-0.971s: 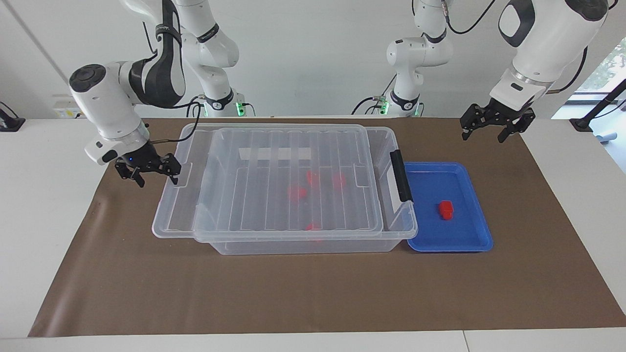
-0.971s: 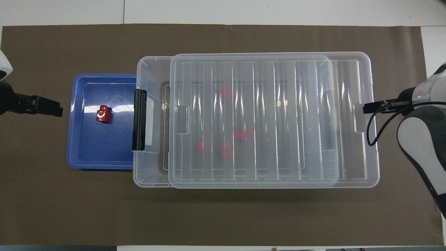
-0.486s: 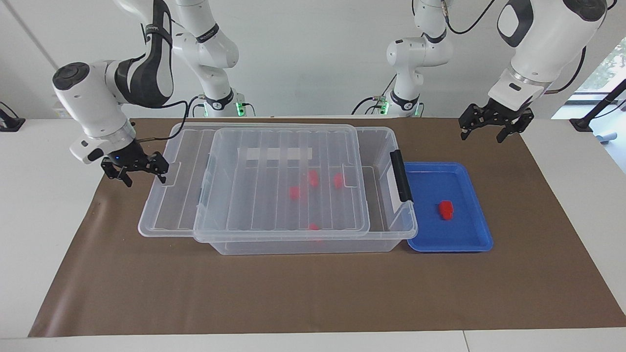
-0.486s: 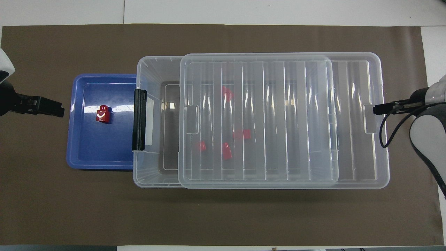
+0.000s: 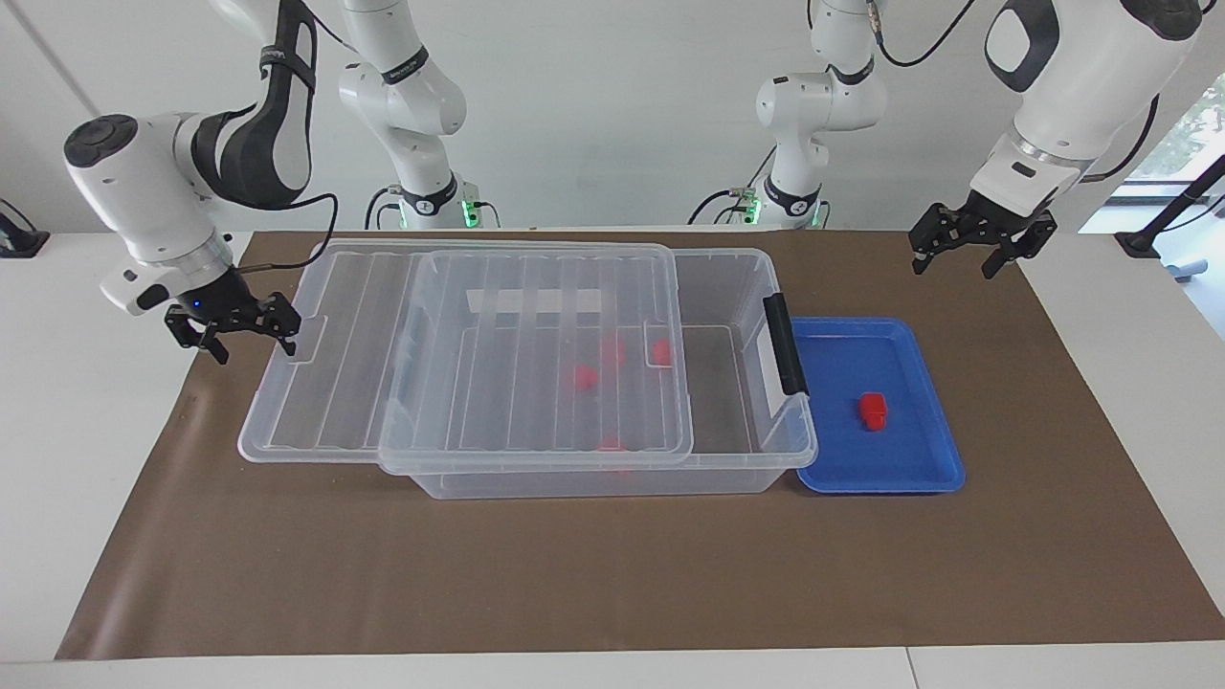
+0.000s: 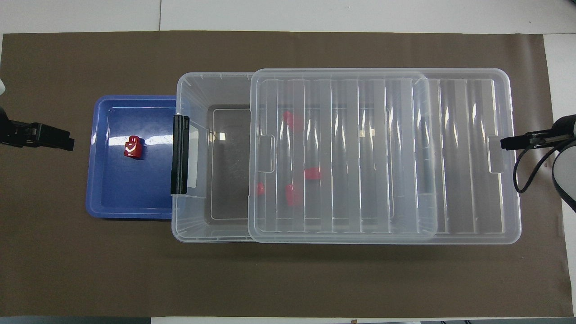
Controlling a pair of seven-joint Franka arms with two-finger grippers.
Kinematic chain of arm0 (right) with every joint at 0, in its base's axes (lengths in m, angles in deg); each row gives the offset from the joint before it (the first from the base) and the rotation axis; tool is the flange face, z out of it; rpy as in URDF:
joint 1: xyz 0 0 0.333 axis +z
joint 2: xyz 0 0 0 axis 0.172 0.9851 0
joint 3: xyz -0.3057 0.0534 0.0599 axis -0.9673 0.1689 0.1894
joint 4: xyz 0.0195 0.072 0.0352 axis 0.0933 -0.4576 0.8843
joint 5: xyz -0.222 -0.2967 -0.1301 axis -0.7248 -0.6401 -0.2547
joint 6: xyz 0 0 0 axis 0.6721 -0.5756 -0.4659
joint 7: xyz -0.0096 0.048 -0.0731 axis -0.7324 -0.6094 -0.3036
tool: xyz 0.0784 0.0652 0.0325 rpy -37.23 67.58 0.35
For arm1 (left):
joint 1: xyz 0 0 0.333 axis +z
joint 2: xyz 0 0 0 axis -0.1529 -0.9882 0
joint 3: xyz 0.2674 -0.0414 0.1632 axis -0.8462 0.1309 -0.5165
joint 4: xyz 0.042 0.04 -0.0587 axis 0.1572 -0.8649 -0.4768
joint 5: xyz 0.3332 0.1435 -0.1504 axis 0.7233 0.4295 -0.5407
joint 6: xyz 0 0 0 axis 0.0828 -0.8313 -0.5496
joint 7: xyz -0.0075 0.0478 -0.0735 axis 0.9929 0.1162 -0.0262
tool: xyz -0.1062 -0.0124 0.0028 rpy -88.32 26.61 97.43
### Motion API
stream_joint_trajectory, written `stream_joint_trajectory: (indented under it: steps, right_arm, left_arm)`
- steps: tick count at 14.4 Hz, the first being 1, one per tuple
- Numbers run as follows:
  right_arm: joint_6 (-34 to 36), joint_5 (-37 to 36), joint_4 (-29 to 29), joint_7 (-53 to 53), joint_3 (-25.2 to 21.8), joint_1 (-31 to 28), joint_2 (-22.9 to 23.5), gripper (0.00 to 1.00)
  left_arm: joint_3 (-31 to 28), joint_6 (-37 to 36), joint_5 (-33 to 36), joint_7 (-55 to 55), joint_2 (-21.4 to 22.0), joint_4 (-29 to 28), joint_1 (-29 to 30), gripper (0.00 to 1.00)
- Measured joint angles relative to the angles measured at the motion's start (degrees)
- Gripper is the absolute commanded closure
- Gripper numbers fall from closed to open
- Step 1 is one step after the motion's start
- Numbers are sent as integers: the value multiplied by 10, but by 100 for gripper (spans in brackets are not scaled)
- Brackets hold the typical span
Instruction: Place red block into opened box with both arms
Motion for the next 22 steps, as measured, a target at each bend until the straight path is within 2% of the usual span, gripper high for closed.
stream_joint_trajectory:
  steps: [11,16,22]
  right_arm:
    - [-3,-10,6,49,0,-33,1,0]
    - [-14,-18,7,68,-1,-47,4,0]
    - [-14,-20,9,69,-1,-48,5,0]
  left_arm:
    - [22,1,0,1,2,0,16,0]
    - [22,31,0,10,-2,0,16,0]
    - [25,132,0,17,-61,-31,16,0]
